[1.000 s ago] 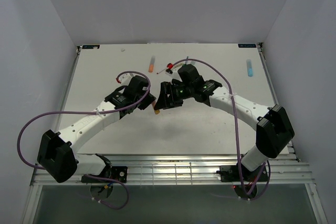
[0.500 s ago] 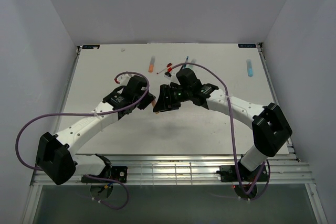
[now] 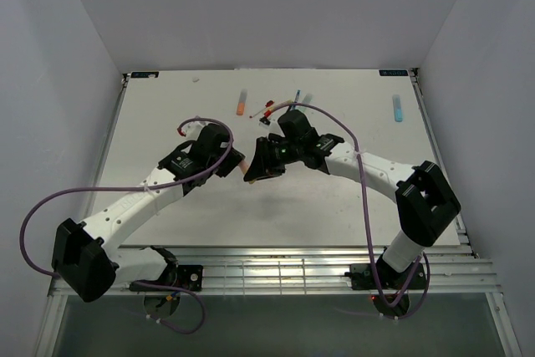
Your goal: Open the pen caps
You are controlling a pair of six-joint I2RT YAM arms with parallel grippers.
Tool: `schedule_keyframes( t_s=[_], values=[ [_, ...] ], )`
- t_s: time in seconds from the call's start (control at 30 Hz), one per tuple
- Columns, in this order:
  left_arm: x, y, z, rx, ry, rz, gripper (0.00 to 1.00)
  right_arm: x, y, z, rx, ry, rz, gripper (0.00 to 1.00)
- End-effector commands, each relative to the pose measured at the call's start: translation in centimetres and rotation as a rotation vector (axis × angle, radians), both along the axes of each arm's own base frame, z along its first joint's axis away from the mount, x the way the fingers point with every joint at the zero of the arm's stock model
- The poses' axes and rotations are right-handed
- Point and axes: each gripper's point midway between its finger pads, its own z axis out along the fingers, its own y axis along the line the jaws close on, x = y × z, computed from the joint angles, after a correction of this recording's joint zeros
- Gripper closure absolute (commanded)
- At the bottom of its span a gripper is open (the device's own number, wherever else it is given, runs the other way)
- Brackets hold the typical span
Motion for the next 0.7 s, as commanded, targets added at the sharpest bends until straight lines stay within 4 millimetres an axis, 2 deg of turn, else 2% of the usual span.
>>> schedule_keyframes(
  t_s=[0.0, 0.1, 0.13, 0.23, 0.4, 0.67],
  values=[
    [-0.8, -0.6, 1.7, -0.086, -0.034, -0.016, 0.60, -0.5, 0.2, 1.6, 0.052, -0.040, 0.030, 0.92],
    [-1.3, -0.5, 2.1, -0.078, -0.074, -0.068, 0.48, -1.1, -0.2, 1.8, 0.055, -0.037, 0.043, 0.92],
    [-1.5, -0.3, 2.2, -0.063, -0.084, -0.083, 0.36, -1.2, -0.4, 2.1, 0.058, -0.043, 0.041, 0.92],
    [-2.2, 0.3, 2.2, -0.056, -0.092, -0.097, 0.15, -1.7, -0.9, 1.9, 0.053, -0.048, 0.052, 0.92],
    [-2.9, 0.3, 1.7, -0.033, -0.064, -0.135, 0.14, -2.0, -1.2, 2.0, 0.062, -0.063, 0.073, 0.92],
    [-2.5, -0.8, 1.0, -0.069, -0.031, -0.134, 0.26, -2.2, -0.7, 2.8, 0.096, -0.068, 0.093, 0.92]
  ],
)
